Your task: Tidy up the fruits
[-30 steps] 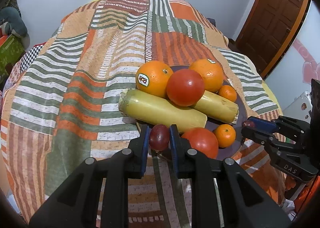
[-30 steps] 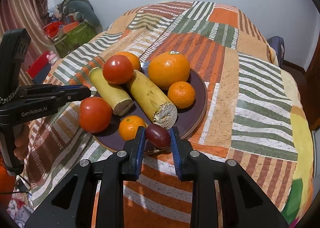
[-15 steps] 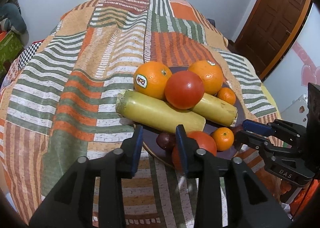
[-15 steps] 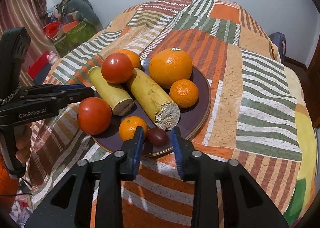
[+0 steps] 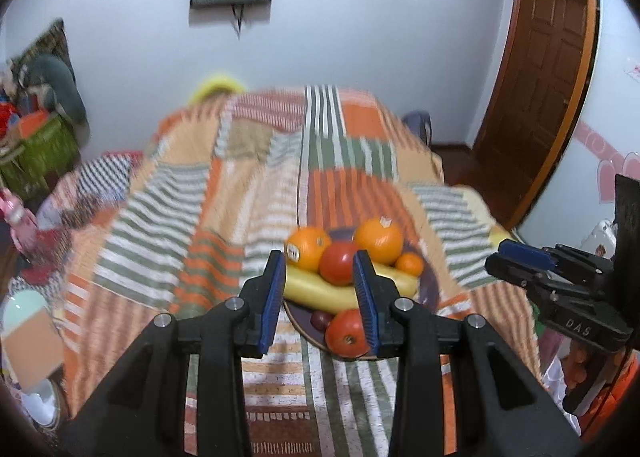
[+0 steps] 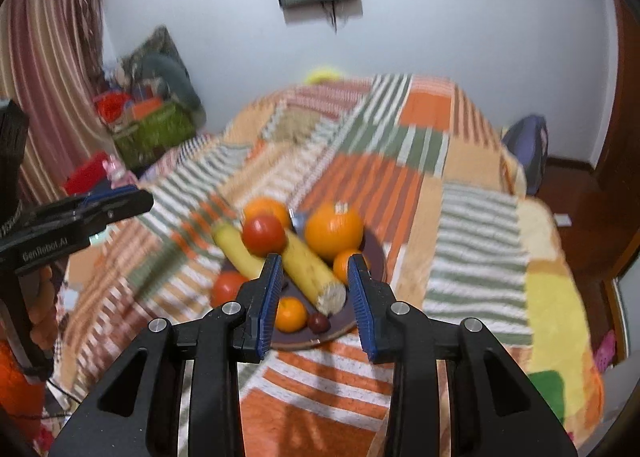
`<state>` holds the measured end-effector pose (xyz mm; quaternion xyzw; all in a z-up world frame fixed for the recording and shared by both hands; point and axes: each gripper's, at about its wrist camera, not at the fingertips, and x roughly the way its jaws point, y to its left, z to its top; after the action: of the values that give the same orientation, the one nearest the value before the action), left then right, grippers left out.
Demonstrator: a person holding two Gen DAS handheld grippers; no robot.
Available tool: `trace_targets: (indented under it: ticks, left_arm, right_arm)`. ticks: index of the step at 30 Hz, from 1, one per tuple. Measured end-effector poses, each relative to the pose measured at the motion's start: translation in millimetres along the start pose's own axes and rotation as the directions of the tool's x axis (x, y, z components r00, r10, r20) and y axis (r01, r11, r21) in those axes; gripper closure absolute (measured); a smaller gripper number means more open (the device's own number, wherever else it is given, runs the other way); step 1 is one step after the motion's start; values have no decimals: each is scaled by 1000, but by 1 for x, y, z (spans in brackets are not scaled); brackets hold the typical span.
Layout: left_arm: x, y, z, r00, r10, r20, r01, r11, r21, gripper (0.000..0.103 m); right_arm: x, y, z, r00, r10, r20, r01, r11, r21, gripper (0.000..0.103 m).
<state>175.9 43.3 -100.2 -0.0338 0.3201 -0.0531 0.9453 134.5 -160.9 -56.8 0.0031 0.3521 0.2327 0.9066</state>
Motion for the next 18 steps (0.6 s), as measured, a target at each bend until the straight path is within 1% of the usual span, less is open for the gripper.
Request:
trace_targets:
  ticks: [2,3,5,9,10,12,14,15,16,18]
  left_arm:
    - [-23,-6,4,998,14,56,-14,1000,6,69]
    - [-37,-11,6,995,22,93,-23,1000,8,69]
    - [-57,-17,8,989,29,142,-31,999,9,69]
    - [-101,-30,10,968,38,247,-42,999,12,69]
    - [-110,-34,10,963,38,267,-43,999,15,68]
    - [-126,-41,9,952,38,304,-47,999,23,65]
    - [-143,-48,7,936,49,349,-61,998,23,55]
    - [-149,-51,6,929,54,367,-67,998,22,52]
    - [-156,-53,4,921,59,386,-72,997,19,46]
    - [-166,-58,2,909,60,412,-74,997,19,44]
  right_arm:
    - [-22,5,8,998,2,58,-1,1000,-4,72]
    - [-34,8,11,996,2,91,-1,1000,-8,72]
    - [-53,14,16,990,1,143,1,1000,-15,72]
    - [-93,29,22,968,11,252,-2,999,-36,72]
    - [-99,31,23,963,13,269,-2,999,-40,72]
    - [-115,38,23,950,17,311,-1,999,-51,72]
    - [-128,45,24,937,21,347,0,998,-61,72]
    - [-134,48,24,932,22,363,2,998,-65,71]
    - [-141,52,24,924,24,382,3,998,-70,70]
    - [-148,55,23,914,23,406,8,997,-73,63]
